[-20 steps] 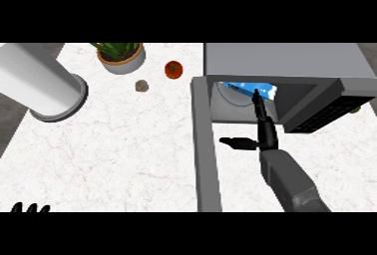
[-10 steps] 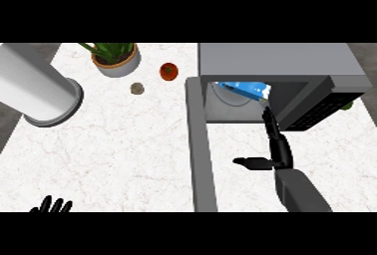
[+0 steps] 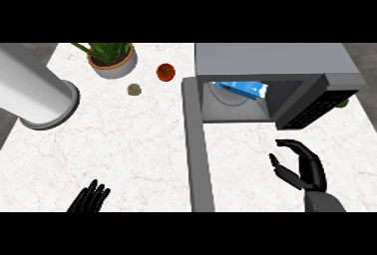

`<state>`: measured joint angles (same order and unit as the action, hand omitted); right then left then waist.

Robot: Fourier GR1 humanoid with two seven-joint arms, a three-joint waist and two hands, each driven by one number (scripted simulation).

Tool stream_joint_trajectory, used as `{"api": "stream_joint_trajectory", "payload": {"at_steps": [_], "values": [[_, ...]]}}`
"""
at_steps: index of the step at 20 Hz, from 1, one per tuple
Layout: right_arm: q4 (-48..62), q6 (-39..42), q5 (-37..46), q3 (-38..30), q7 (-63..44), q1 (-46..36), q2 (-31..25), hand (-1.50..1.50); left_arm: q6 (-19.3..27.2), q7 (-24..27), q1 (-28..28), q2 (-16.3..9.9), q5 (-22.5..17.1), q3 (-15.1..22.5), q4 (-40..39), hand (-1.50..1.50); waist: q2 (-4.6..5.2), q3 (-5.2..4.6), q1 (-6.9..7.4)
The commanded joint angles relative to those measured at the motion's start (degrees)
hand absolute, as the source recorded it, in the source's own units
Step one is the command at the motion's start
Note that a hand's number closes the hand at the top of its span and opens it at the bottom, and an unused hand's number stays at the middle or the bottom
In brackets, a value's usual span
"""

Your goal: Pick up the milk, place it into the microwave and close the microwave

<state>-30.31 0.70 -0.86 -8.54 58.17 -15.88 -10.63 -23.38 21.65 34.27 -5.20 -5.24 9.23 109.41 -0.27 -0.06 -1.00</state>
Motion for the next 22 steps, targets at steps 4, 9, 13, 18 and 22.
{"api": "stream_joint_trajectory", "payload": {"at_steps": [4,9,13,18,22], "values": [[-8.04,8.09,-5.40,-3.08,-2.61,7.54,-6.80,-1.50,3.36,-3.78,-6.13,2.05,11.15,8.35,-0.29,1.50,0.11,0.04,0.29],[-10.82,10.95,-7.38,-3.93,0.80,14.16,-6.82,-1.50,4.44,-3.39,-10.66,4.04,12.71,10.04,-7.10,1.50,0.23,0.07,0.84],[-14.06,11.70,-9.68,-6.01,-2.74,16.03,-9.89,-1.50,13.81,0.66,-19.55,5.14,15.05,9.89,-17.73,1.50,0.23,0.02,0.57],[-13.32,17.04,-11.55,-7.61,-2.10,16.64,-13.83,-1.50,13.99,-5.28,-30.39,5.18,14.88,8.34,-22.97,1.50,0.33,0.06,0.46],[-14.09,18.58,-11.93,-6.68,-2.32,18.04,-14.32,-1.50,9.42,-12.41,-35.24,5.17,18.95,15.24,-28.37,1.50,0.48,0.09,-0.72]]}}
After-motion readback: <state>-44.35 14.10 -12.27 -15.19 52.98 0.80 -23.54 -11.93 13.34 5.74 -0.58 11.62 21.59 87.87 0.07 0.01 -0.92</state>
